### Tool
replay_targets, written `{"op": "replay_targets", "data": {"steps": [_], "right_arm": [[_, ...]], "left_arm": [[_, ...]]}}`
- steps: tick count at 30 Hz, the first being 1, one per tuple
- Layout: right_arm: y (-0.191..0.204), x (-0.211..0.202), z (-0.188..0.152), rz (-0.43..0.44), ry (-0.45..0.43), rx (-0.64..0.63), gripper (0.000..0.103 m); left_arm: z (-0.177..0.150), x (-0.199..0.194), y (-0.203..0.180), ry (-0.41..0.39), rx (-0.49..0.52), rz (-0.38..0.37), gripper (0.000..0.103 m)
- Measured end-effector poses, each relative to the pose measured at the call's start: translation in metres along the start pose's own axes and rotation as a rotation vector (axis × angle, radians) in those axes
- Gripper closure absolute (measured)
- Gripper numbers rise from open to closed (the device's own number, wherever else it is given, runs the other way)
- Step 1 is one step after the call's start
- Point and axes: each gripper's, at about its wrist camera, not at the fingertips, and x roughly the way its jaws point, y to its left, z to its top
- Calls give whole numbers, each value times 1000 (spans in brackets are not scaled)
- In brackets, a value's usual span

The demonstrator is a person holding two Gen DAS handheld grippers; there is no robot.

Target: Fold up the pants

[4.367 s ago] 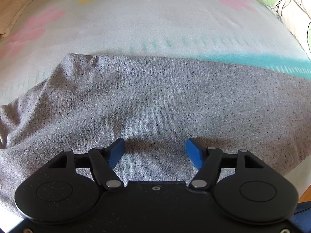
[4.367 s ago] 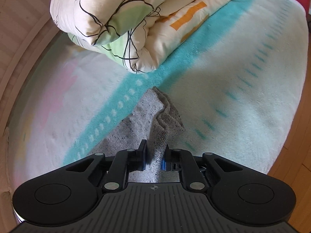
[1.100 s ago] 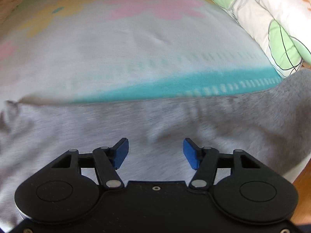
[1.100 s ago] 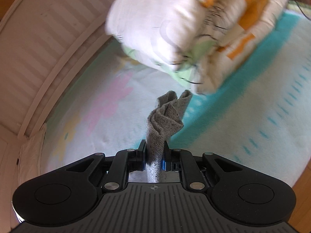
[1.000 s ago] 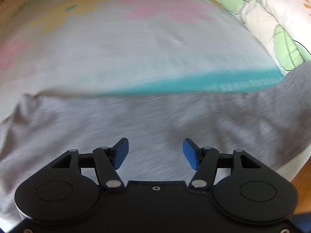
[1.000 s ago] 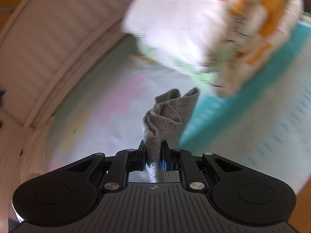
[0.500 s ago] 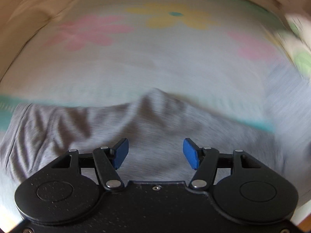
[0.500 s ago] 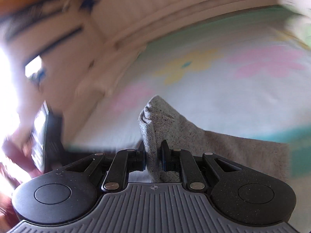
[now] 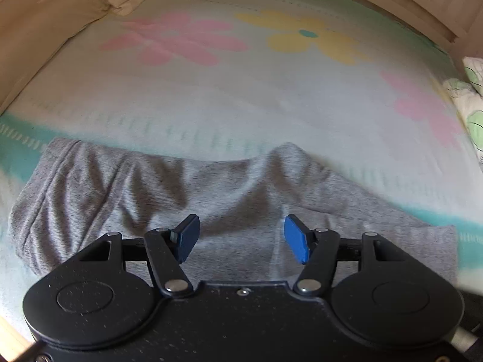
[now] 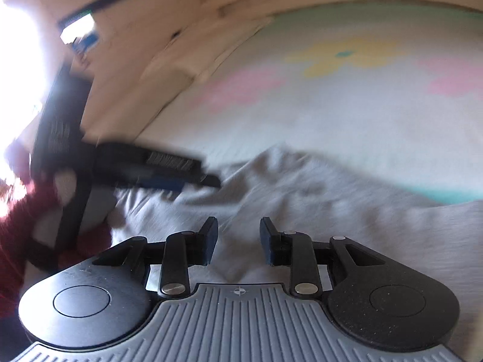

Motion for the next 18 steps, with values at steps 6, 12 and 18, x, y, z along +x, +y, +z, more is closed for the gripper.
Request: {"op": "replay_targets", "data": {"steps": [6, 12, 18], "right_arm": [[-70, -51, -4, -144, -55, 189, 73], [-91, -67, -21, -244, 31, 140, 73], [-123, -57, -53, -400, 212, 158, 74]], "left_arm": [[-6, 17, -30, 94, 68, -87, 38], [-32, 37, -42, 163, 127, -26, 38], [-49, 44, -59, 176, 231, 0, 33]]}}
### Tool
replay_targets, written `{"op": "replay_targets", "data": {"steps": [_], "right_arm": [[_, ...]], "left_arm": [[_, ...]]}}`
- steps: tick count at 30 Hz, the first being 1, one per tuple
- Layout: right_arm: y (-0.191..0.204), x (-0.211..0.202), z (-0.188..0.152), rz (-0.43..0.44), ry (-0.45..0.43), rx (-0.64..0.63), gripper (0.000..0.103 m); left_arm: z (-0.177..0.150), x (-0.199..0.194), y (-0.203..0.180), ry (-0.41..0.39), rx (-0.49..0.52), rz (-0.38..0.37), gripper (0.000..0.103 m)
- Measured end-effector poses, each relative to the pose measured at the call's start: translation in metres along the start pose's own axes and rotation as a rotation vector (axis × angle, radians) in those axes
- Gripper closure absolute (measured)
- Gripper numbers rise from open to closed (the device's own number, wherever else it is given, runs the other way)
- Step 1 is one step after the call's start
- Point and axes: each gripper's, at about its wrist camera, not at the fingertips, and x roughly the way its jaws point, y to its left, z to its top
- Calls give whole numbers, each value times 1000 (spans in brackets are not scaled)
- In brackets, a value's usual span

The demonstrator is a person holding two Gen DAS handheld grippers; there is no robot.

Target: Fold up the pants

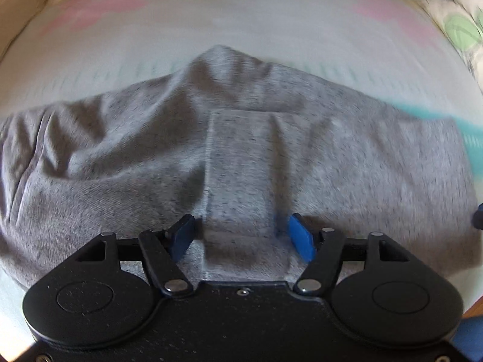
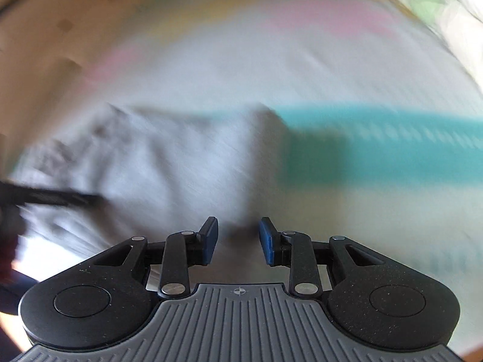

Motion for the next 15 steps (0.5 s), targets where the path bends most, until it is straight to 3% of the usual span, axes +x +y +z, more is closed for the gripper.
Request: {"op": "replay_targets", "data": {"steps": [4, 9, 11, 13, 15], "right_arm": [[-21, -23, -13, 74, -87, 77, 73], [-5, -43, -24, 201, -116, -19, 73], [9, -37, -30, 170, -95, -103, 73], [16, -22, -30, 61, -43, -163, 74], [5, -10, -31, 11, 9, -107, 71]], "left_arm": [[-1, 1, -9, 5, 11, -3, 32], [2, 8, -16, 9, 13, -9, 28], [1, 12, -21, 2, 33, 6, 28], [-1, 11, -24, -1, 49, 11, 28], [-3, 11, -25, 0, 55, 9, 28]]}}
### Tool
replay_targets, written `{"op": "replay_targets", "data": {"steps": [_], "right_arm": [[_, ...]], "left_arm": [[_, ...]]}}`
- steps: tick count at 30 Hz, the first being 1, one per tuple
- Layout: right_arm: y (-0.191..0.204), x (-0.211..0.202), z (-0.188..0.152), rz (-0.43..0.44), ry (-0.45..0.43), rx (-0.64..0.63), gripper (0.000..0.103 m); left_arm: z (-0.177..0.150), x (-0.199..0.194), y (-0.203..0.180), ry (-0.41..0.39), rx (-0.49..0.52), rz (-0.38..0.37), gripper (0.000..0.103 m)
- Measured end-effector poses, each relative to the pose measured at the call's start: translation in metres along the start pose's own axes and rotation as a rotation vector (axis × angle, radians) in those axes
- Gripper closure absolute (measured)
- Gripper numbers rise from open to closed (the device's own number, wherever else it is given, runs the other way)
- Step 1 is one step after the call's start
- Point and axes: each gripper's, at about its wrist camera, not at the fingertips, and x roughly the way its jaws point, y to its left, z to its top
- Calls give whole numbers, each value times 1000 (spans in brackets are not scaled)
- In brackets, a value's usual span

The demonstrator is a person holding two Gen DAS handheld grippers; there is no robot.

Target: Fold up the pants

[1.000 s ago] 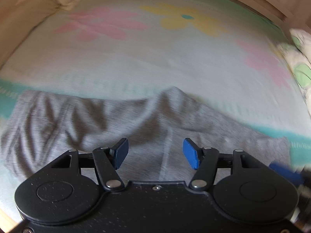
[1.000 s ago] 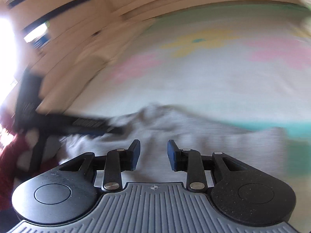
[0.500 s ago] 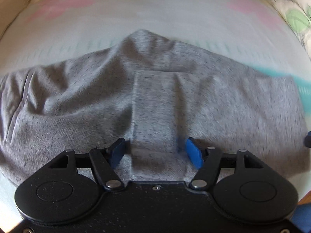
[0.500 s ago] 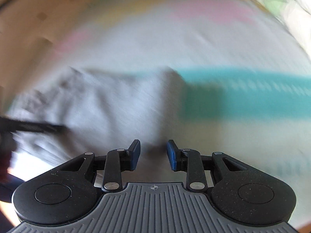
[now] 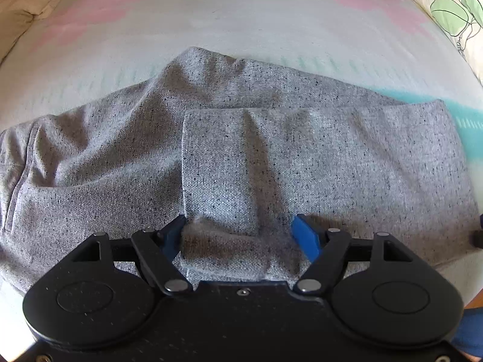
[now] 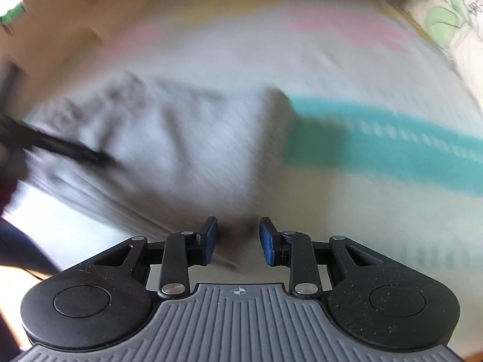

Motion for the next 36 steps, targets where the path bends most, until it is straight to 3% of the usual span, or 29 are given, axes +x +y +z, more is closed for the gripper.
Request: {"op": "replay_targets", "data": {"steps": [2, 7, 12, 16, 24, 31, 36], "right_arm": [[-12, -3, 1, 47, -2, 82, 70], [-15, -20, 5, 19, -114, 79, 70], [-12, -16, 20, 44, -206, 128, 70], [-5, -19, 25, 130, -229, 124, 70], [28, -37, 20, 128, -279, -30, 70], [110, -19, 33, 178, -301, -210, 69], [177, 11, 33, 187, -272, -363, 69]], "left_arm": [[0, 0, 1, 5, -1, -5, 28], [-7, -8, 0, -1, 10, 5, 28], [-16, -24, -12, -74, 58, 37, 29], [-23, -29, -24, -82, 114, 40, 29], [-4, -30, 15, -42, -73, -59, 29], [11, -60, 47, -142, -171, 6, 29], [18, -65, 78, -150, -242, 61, 28]]}}
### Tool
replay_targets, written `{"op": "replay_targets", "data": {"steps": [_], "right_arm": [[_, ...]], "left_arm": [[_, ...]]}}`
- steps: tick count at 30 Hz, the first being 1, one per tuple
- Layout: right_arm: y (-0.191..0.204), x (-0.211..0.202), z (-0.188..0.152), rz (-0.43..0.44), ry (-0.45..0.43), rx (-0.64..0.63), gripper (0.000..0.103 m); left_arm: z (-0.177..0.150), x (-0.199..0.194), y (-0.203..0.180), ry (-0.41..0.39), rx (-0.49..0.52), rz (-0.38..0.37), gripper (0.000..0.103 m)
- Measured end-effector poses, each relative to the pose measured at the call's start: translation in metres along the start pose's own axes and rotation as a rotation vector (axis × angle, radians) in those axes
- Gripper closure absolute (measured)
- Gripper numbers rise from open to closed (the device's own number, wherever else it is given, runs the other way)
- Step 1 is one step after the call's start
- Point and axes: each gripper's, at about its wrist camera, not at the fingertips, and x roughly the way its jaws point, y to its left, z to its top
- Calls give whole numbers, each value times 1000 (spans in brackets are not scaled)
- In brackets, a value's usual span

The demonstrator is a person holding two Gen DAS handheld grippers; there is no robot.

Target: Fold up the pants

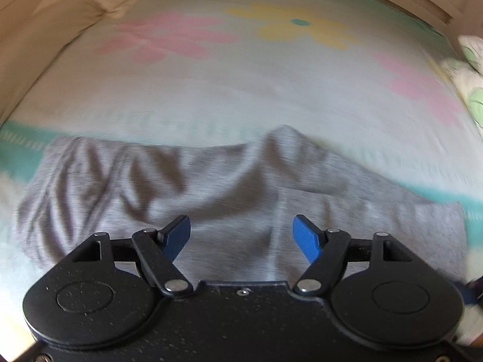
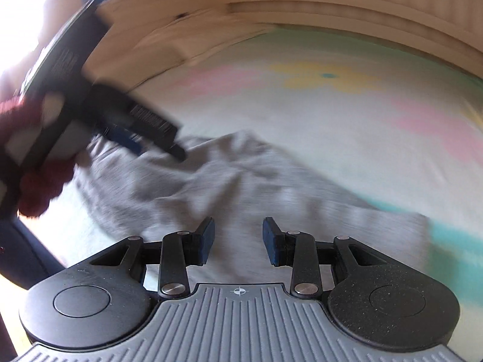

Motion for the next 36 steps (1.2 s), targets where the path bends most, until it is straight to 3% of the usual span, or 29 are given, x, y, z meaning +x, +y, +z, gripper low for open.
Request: {"op": "replay_targets", "data": {"steps": [3, 9, 18, 20, 24, 26, 29, 36], "right_arm": [[28, 17, 5, -11, -13, -74, 69], [76, 36, -9, -5, 12, -340, 62], [102, 48, -29, -92, 26, -576, 60], [107, 54, -33, -120, 33, -640, 55], [116, 62, -41, -169, 4, -750, 54], [111, 61, -35, -145, 24, -704, 59], [91, 57, -15, -94, 63, -507, 79], [1, 6, 24, 62, -9, 83, 85]], "left_arm": [[5, 1, 17, 14, -49, 5, 29], [10, -3, 36, 8, -91, -2, 28], [5, -3, 42, 28, -99, -17, 28], [4, -3, 43, 27, -104, -16, 28], [4, -2, 43, 29, -107, -13, 28], [4, -2, 42, 29, -107, -8, 28], [4, -2, 43, 27, -110, -5, 28], [4, 1, 36, 28, -94, -8, 29]]}}
